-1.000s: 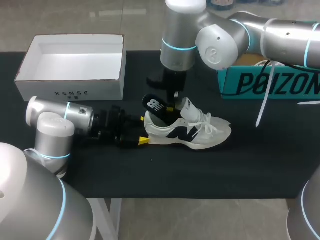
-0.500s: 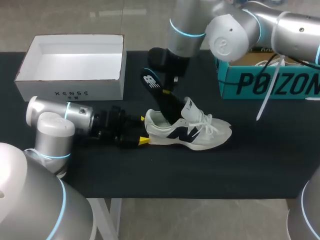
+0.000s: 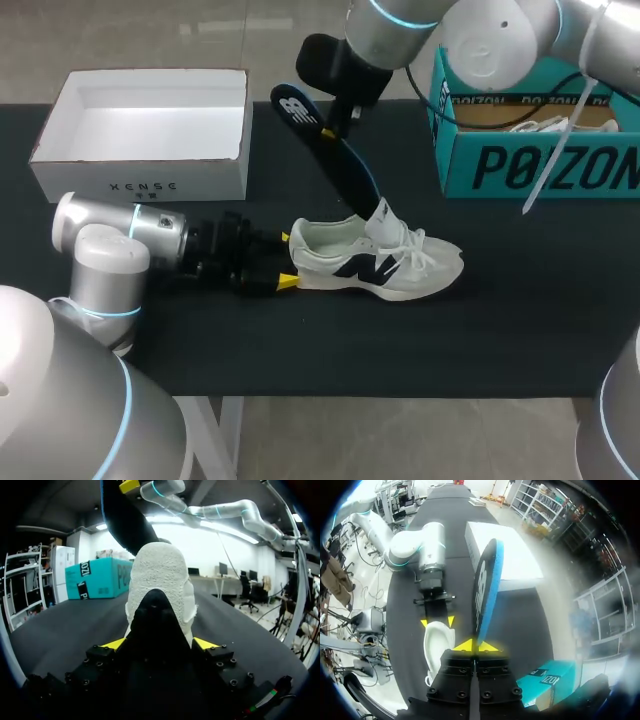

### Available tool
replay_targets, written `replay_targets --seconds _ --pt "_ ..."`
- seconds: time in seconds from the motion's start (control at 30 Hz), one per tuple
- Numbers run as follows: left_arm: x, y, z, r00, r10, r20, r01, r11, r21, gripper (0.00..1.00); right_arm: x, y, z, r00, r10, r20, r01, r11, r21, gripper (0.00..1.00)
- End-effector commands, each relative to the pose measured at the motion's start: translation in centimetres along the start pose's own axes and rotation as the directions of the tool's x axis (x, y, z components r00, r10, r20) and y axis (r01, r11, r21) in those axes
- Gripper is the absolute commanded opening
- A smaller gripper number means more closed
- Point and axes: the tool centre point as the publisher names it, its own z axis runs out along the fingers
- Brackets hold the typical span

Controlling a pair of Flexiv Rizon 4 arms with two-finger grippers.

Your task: Take the shoe out of the shoebox, open the shoe tongue, remove and reinsert the insole, then place the shoe into the shoebox

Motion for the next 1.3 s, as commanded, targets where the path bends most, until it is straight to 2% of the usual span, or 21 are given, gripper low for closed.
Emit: replay_targets --seconds 0.03,0.73,0.9,1.0,1.13,1.3 --pt "0.0 0.4 0.4 1.000 0.001 0.001 -0.001 1.000 0.000 0.00 0.2 -0.3 -0.3 1.000 0.000 0.004 0.000 1.000 -0.004 0.00" --pt "0.0 0.4 0.4 1.000 0.001 0.001 -0.001 1.000 0.000 0.00 0.2 -0.3 -0.3 1.000 0.000 0.004 0.000 1.000 -0.004 0.00" --pt "0.0 0.4 0.4 1.000 0.001 0.001 -0.001 1.000 0.000 0.00 -0.7 -0.7 -3.0 0.999 -0.029 -0.022 0.024 0.977 -0.211 0.00" --pt "0.0 0.4 0.4 1.000 0.001 0.001 -0.001 1.000 0.000 0.00 -1.0 -0.1 -4.5 0.999 -0.027 -0.026 0.018 0.959 -0.281 0.00" --pt "0.0 0.4 0.4 1.000 0.001 0.001 -0.001 1.000 0.000 0.00 -1.5 1.1 -6.1 0.998 -0.005 -0.055 -0.012 0.949 -0.314 0.00" --pt "0.0 0.4 0.4 1.000 0.001 0.001 -0.001 1.000 0.000 0.00 -0.9 2.4 -7.4 0.994 0.016 -0.106 -0.050 0.943 -0.329 0.00"
